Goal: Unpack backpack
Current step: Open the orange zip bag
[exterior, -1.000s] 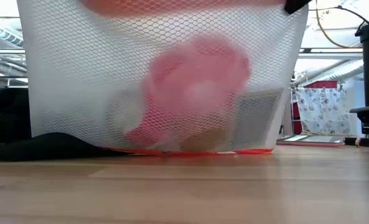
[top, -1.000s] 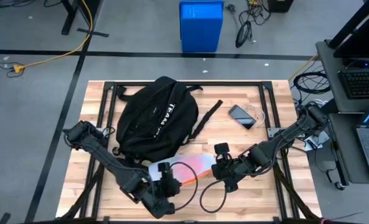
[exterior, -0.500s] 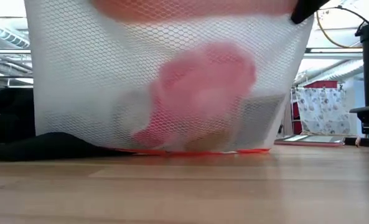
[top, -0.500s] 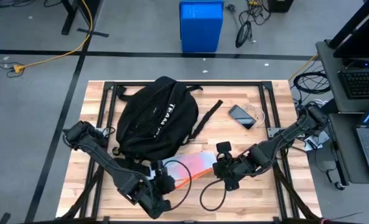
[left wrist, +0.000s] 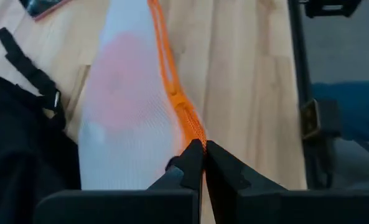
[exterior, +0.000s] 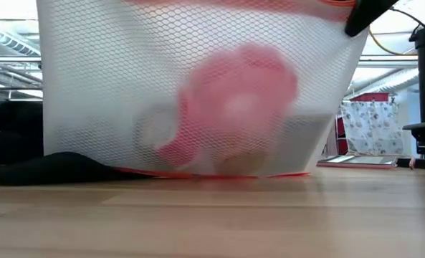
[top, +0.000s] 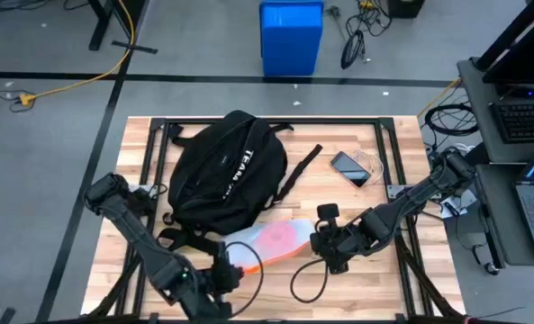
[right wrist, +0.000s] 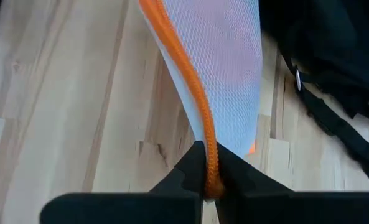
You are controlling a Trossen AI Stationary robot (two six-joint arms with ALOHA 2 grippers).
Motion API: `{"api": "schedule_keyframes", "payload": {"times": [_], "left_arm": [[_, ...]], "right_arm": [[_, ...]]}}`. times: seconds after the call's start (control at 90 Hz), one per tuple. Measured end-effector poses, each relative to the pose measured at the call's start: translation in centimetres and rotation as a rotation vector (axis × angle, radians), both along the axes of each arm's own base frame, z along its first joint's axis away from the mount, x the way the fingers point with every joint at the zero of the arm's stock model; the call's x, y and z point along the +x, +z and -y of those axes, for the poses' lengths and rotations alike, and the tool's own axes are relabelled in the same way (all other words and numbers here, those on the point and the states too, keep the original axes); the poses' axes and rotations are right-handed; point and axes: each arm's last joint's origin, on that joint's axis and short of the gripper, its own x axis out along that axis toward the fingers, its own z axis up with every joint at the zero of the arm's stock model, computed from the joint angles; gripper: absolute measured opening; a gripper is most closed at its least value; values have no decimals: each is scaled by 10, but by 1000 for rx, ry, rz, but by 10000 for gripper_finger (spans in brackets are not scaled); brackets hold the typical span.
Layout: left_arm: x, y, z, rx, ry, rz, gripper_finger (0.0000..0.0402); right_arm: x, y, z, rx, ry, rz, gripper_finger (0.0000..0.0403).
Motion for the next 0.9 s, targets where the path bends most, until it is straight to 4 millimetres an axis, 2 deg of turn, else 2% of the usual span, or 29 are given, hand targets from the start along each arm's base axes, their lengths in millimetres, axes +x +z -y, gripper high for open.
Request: {"api": "schedule_keyframes", "payload": {"times": [0.378, 0.9], "left_arm": [[-10, 5, 3, -33, 12, 3, 0], [-41, 7, 9, -37, 79, -46, 0]], "right_arm": [[-1, 0, 0, -3, -3, -7, 0], [-3, -1, 2, -9, -26, -32, 0]]}}
